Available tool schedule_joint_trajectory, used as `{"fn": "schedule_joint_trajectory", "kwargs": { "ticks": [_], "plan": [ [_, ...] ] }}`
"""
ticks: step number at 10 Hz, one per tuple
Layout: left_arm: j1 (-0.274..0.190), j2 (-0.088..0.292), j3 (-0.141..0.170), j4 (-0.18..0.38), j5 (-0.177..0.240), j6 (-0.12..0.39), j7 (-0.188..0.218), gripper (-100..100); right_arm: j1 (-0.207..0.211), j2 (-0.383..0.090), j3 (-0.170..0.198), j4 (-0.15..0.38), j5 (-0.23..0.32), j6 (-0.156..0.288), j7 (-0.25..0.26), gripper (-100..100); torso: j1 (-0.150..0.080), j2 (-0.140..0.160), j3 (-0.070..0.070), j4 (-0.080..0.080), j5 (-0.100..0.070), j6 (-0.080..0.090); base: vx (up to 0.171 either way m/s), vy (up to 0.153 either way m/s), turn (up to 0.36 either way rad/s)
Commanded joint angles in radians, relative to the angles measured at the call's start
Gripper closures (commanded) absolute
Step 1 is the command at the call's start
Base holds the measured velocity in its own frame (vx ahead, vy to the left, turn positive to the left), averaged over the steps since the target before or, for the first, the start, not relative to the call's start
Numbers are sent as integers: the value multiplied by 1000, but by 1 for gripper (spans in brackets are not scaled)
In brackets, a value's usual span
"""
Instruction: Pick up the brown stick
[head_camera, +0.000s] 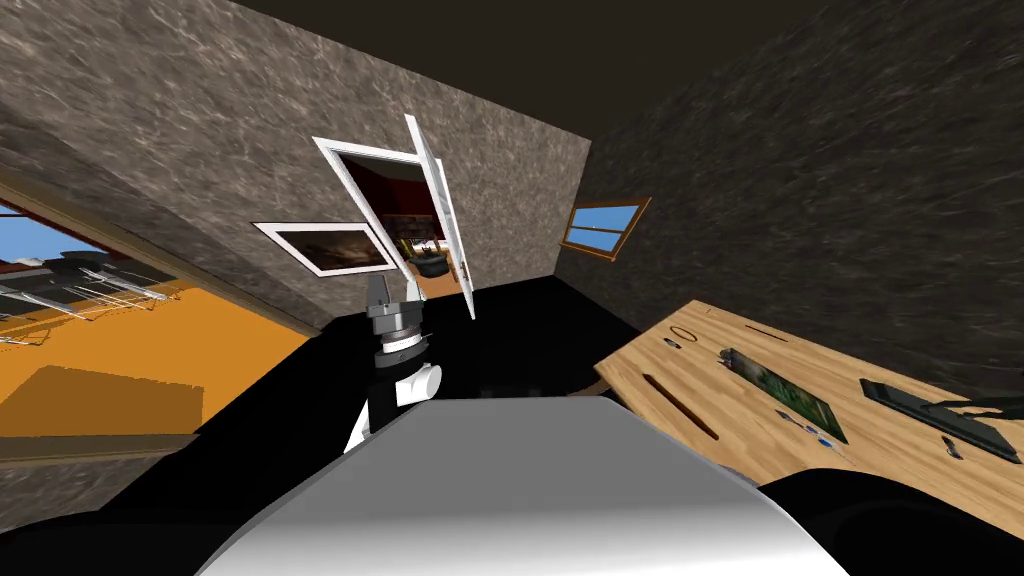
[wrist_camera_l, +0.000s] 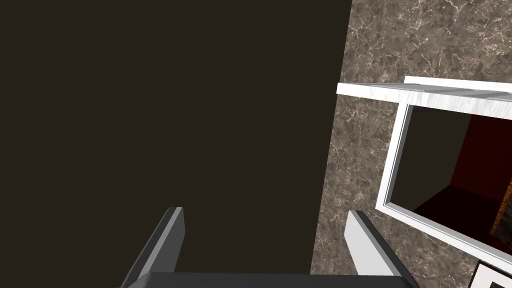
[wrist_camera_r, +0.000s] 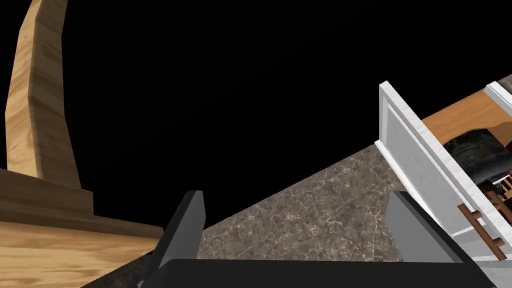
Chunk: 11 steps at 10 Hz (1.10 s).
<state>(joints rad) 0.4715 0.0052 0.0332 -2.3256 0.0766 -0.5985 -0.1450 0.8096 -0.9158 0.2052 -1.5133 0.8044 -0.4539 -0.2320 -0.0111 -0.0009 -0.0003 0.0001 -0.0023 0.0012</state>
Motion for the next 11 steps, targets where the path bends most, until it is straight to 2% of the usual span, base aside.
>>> {"fn": "schedule_joint_trajectory", "kwargs": {
  "ticks": [1,3,4,6,7,8,9,11],
  "plan": [
    [0,0,0,0,0,0,0,0,24,-42,-20,13,14,-4,-20,-100,0,0,0,0,0,0,31,-92,248],
    [0,0,0,0,0,0,0,0,58,-90,-31,94,77,6,-43,-100,1,-1,0,0,0,-1,29,-122,448],
    [0,0,0,0,0,0,0,0,58,-90,-31,96,86,6,-43,-100,-2,-1,-1,0,0,-1,10,-122,92],
    [0,0,0,0,0,0,0,0,89,-127,-43,173,151,14,-65,-100,1,0,0,0,0,0,15,-135,315],
    [0,0,0,0,0,0,0,0,89,-127,-43,173,153,14,-65,-100,-2,-1,0,0,0,0,1,-143,182],
    [0,0,0,0,0,0,0,0,102,-142,-48,209,184,16,-76,-100,-1,0,0,0,-1,1,-4,-137,183],
    [0,0,0,0,0,0,0,0,102,-142,-48,209,184,16,-76,-100,-1,0,0,0,0,0,-4,-114,130],
    [0,0,0,0,0,0,0,0,122,-160,-54,271,241,18,-97,-100,2,0,0,0,0,0,0,-106,293]
  ]
}}
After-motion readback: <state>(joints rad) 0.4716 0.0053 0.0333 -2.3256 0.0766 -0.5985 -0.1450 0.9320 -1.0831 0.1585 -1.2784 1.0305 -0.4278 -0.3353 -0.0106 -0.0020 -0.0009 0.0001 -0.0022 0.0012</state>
